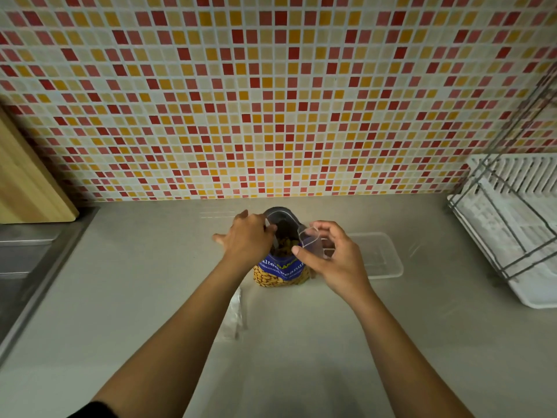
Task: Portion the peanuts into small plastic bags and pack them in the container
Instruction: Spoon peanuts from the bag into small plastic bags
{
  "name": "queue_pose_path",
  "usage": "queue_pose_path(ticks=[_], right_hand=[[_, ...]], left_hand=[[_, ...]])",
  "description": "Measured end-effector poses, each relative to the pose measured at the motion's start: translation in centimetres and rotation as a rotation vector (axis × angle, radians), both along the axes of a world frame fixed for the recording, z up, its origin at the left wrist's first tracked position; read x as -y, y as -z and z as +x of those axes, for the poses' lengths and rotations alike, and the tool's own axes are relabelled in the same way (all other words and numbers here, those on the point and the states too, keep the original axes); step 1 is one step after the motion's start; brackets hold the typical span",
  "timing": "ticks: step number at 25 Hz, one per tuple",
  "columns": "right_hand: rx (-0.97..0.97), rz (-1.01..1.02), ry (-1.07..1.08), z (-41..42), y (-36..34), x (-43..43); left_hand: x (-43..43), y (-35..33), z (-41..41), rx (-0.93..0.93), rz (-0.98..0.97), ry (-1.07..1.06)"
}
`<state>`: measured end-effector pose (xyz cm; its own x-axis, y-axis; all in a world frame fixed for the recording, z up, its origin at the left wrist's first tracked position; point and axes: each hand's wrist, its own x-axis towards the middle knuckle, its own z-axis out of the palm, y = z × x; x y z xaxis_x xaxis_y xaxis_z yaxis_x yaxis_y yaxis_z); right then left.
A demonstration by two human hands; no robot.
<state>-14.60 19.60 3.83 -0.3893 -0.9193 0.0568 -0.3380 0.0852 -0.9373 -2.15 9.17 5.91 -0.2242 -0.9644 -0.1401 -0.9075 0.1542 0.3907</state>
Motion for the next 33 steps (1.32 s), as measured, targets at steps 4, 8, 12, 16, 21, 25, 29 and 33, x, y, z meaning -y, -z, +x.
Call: queue_pose_path(ticks=[4,8,12,16,21,25,29,33], right_hand=[[-0.035,0.002,-0.017,-0.2,0.0,-0.4],[-0.054,0.006,-0.027,-0.4,-0.2,-0.5],[-0.068,0.007,-0.03,-0.6,-0.3,-0.8],[-0.085,0.01,-0.033,-0.6,-0.2,-0.9],[-0.094,-0.014,0.014,-0.5,-0.7,-0.8],[-0.179,-0.05,0.044,-0.2,-1.3,-0.1],[-0.311,-0.021,0.045,0.4,-1.3,0.7],[-0.327,0.008,0.048,0.5,-1.1,1.0]], left_hand=[[1.0,-0.5,1.4,-0.415,0.236,-0.028],[0.6,-1.3,2.2,-0.673,0.361,-0.134],[-0.1,-2.0,2.3,-0.831,0.356,-0.25],[-0.4,-2.4,2.5,-0.885,0.377,-0.306],[0.9,-2.0,3.9,-0.914,0.354,-0.401],[1.5,-1.8,5.1,-0.947,0.371,-0.488],[1.9,-1.8,5.5,-0.99,0.38,-0.506],[1.9,-1.8,5.6,-1.002,0.368,-0.516]])
